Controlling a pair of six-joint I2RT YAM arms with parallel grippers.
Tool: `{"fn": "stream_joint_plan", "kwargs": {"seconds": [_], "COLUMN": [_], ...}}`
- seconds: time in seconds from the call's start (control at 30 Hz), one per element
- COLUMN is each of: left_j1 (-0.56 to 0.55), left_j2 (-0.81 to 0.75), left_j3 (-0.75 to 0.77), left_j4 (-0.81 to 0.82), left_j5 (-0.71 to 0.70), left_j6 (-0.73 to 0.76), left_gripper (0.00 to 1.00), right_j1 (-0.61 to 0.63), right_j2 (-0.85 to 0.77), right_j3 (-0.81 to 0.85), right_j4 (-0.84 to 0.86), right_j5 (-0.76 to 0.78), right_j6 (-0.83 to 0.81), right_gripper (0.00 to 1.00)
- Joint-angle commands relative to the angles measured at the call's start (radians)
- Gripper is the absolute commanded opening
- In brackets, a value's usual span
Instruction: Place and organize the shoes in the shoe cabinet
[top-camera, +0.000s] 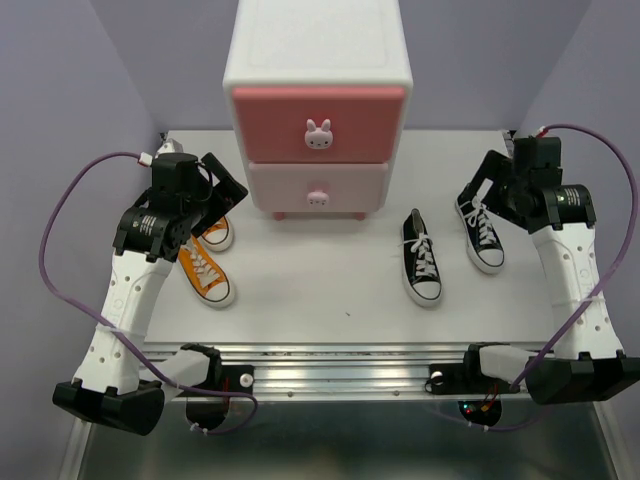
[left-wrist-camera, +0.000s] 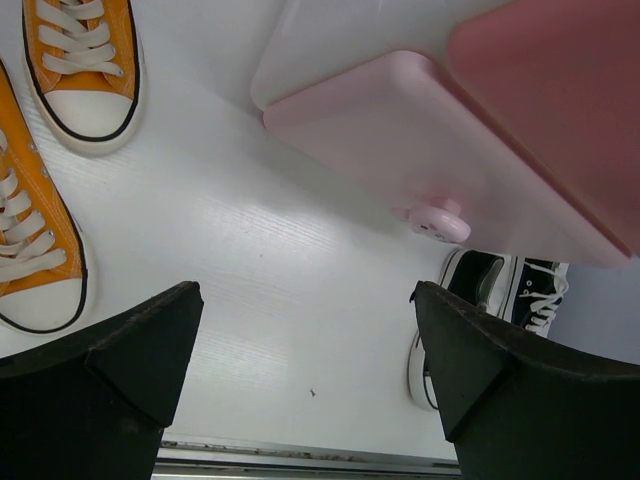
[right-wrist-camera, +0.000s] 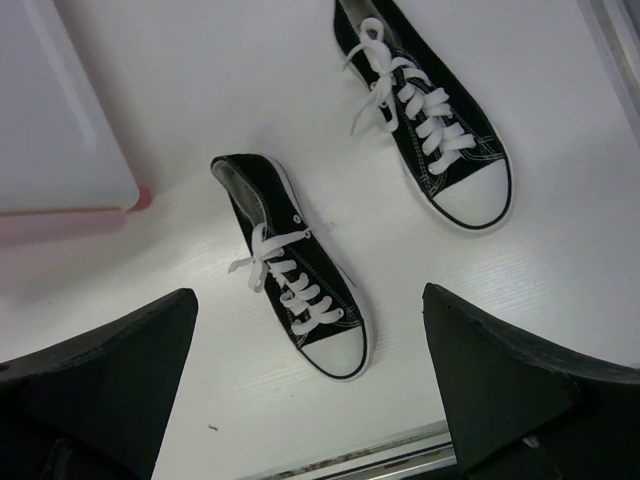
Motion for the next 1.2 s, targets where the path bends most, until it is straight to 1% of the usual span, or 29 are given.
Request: {"fn": "stream_joint_plan", "kwargs": {"seconds": [0.0, 0.07, 0.1, 0.13, 0.23, 0.33, 0.4, 0.43, 0.6, 0.7, 0.77, 0.8, 0.83, 0.87, 0.93, 0.97, 1.07, 1.1, 1.17], "left_j1": [0.000, 0.000, 0.000, 0.000, 0.000, 0.000, 0.000, 0.000, -0.002, 0.000, -0.002, -0.003, -0.003, -0.003, -0.003, -0.005, -0.005, -0.006, -0.005], "left_j2": [-0.017, -0.016, -0.016, -0.016, -0.014, -0.010, -0.005, -0.007, -0.017, -0.022, -0.024, -0.025, -0.028, -0.030, -0.024, -0.017, -0.008, -0.008, -0.008], "left_j3": [-0.011, -0.008, -0.006, -0.005, 0.000, 0.005, 0.009, 0.012, 0.018, 0.011, 0.012, 0.014, 0.018, 0.023, 0.040, 0.046, 0.066, 0.069, 0.080], "left_j4": [0.031, 0.029, 0.028, 0.025, 0.011, -0.006, -0.018, -0.021, -0.040, -0.047, -0.060, -0.063, -0.063, -0.064, -0.077, -0.083, -0.094, -0.092, -0.086], "left_j5": [0.008, 0.009, 0.011, 0.012, 0.015, 0.017, 0.020, 0.023, 0.031, 0.034, 0.035, 0.040, 0.041, 0.040, 0.029, 0.027, 0.040, 0.046, 0.047], "left_j6": [0.011, 0.018, 0.021, 0.025, 0.032, 0.041, 0.041, 0.041, 0.044, 0.055, 0.061, 0.064, 0.070, 0.083, 0.094, 0.098, 0.106, 0.106, 0.104], "left_gripper": [0.99, 0.99, 0.99, 0.99, 0.99, 0.99, 0.99, 0.99, 0.99, 0.99, 0.99, 0.99, 0.99, 0.99, 0.99, 0.99, 0.99, 0.99, 0.99], "right_j1": [-0.001, -0.001, -0.001, -0.001, -0.001, -0.001, -0.001, -0.001, 0.008, 0.031, 0.079, 0.100, 0.128, 0.186, 0.231, 0.276, 0.356, 0.404, 0.432], "right_j2": [-0.046, -0.041, -0.032, -0.020, 0.072, 0.179, 0.222, 0.256, 0.367, 0.384, 0.388, 0.397, 0.408, 0.422, 0.486, 0.505, 0.546, 0.557, 0.600], "right_j3": [0.004, 0.018, 0.035, 0.082, 0.194, 0.437, 0.527, 0.609, 0.841, 0.866, 0.869, 0.873, 0.882, 0.898, 0.978, 0.994, 0.986, 0.988, 1.001], "right_j4": [0.115, 0.153, 0.158, 0.162, 0.141, 0.124, 0.150, 0.162, 0.214, 0.286, 0.328, 0.383, 0.411, 0.428, 0.458, 0.472, 0.555, 0.584, 0.603], "right_j5": [-0.136, -0.213, -0.221, -0.260, -0.287, -0.337, -0.351, -0.365, -0.426, -0.445, -0.432, -0.428, -0.413, -0.385, -0.365, -0.347, -0.278, -0.259, -0.227], "right_j6": [-0.121, -0.157, -0.156, -0.156, -0.156, -0.153, -0.144, -0.138, -0.103, -0.084, -0.095, -0.111, -0.128, -0.145, -0.156, -0.152, -0.185, -0.220, -0.243], "right_gripper": [1.00, 1.00, 1.00, 1.00, 1.00, 1.00, 1.00, 1.00, 1.00, 1.00, 1.00, 1.00, 1.00, 1.00, 1.00, 1.00, 1.00, 1.00, 1.00]}}
